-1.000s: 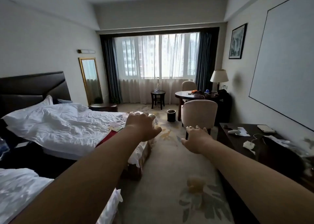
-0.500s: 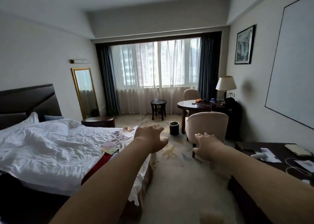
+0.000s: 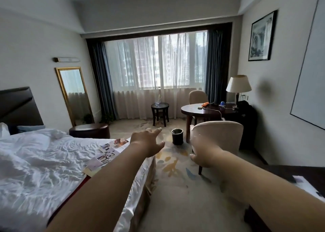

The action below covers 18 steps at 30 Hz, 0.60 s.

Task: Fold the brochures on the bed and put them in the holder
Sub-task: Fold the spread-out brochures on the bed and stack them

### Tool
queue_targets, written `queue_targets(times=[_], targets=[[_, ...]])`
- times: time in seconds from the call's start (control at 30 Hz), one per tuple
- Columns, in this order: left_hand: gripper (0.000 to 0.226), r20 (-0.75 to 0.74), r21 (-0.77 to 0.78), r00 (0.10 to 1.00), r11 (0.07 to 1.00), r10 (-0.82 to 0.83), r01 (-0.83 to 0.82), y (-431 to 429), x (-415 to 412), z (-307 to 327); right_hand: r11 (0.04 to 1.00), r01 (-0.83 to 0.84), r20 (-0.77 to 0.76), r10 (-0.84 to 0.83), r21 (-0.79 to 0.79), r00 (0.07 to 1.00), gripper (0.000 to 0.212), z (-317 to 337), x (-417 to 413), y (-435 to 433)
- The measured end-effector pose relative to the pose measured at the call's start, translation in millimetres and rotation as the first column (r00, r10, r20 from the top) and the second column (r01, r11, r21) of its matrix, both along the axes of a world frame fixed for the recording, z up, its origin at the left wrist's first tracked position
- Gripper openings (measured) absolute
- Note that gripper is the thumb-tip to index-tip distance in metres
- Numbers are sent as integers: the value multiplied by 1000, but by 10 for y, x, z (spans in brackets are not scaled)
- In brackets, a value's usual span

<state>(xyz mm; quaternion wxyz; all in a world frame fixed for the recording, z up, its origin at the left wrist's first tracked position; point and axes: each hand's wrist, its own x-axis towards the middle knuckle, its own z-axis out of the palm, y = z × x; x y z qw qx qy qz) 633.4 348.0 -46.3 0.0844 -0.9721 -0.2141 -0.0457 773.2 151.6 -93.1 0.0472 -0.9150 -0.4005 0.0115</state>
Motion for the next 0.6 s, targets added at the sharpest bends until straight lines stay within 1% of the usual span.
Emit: queue_targets(times=[0.13,0.23,0.33,0.4,0.47,0.53,0.6], targets=[[75,-87,-1,996,1000,31,-31,272,954,-164,999,-27,-28,26,-43,999,78,-57,1055,320],[74,-58,-41,997,998,49,-51,544,1611,-200,995,-58,-58,53,-85,997,75,-70,1777,616],[70,-11,-55,1000,998,2,-2,882,2204,-252,991,-75,-80,67,-108,995,74,-77,2399,989],[66,-9,-71,999,997,-35,35,1165,2575,-310,987,-101,-78,92,-123,993,75,-118,2766,1318],[63,-69,-64,996,996,-62,57,1518,2968,-356,981,-137,-64,129,-140,990,74,-169,3130,1708],[63,-114,-34,992,998,-48,45,1913,3362,-403,977,-163,-47,158,-139,986,73,-214,3491,2138],[64,-100,-44,995,999,-26,22,2336,3730,-424,976,-173,-32,171,-128,985,73,-218,3825,2588]])
